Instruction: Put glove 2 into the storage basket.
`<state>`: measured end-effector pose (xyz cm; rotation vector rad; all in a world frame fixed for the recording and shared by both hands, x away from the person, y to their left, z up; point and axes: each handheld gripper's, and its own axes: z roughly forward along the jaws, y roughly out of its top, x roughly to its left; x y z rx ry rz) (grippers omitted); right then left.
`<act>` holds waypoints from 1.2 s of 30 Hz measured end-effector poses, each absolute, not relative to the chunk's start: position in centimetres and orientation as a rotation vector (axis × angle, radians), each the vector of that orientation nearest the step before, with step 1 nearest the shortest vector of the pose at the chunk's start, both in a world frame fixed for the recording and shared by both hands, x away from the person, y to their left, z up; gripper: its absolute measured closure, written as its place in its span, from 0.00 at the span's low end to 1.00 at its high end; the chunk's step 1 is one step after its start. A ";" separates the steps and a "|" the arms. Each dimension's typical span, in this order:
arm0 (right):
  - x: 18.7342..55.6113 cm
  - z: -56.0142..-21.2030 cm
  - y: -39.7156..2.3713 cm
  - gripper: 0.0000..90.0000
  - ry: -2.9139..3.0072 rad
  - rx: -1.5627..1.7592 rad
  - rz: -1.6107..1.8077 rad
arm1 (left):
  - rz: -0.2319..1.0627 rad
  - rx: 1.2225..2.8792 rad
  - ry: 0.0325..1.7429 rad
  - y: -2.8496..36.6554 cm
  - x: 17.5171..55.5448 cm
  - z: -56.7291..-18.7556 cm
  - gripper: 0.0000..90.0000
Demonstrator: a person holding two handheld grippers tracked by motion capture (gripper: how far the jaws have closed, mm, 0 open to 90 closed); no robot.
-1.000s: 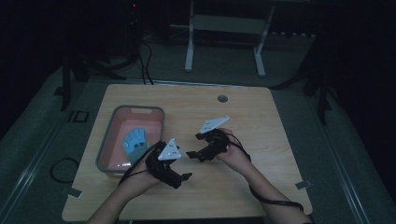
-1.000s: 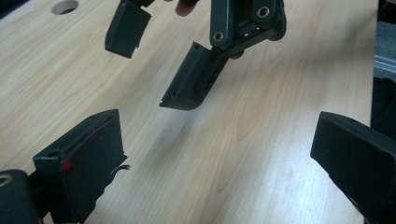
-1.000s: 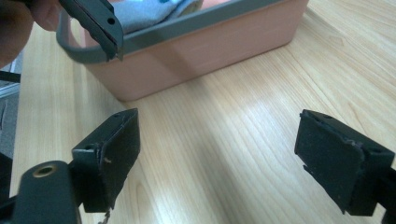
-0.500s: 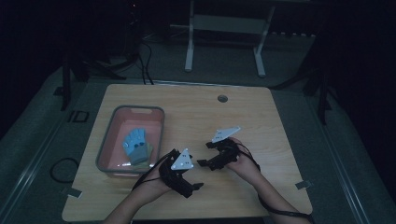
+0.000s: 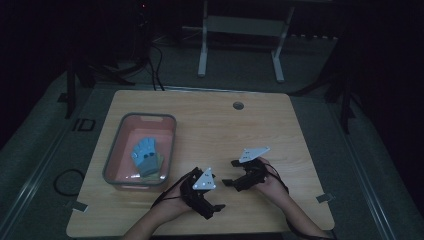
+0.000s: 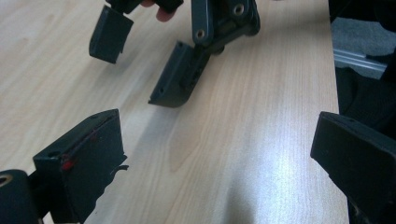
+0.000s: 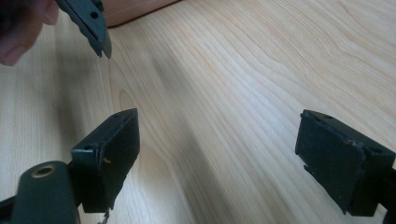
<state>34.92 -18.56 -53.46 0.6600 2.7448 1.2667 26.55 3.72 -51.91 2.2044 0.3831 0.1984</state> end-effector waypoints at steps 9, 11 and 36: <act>34.0 -55.0 -20.4 0.15 2.735 0.686 1.269 | 0.166 2.213 0.334 2.6 26.1 -53.8 0.03; 33.9 -55.3 -20.7 0.15 2.736 0.690 1.264 | 0.166 2.215 0.334 2.4 26.0 -54.1 0.03; 32.9 -55.8 -23.5 0.14 2.620 0.718 1.275 | 0.184 2.166 0.316 2.4 25.8 -55.1 0.03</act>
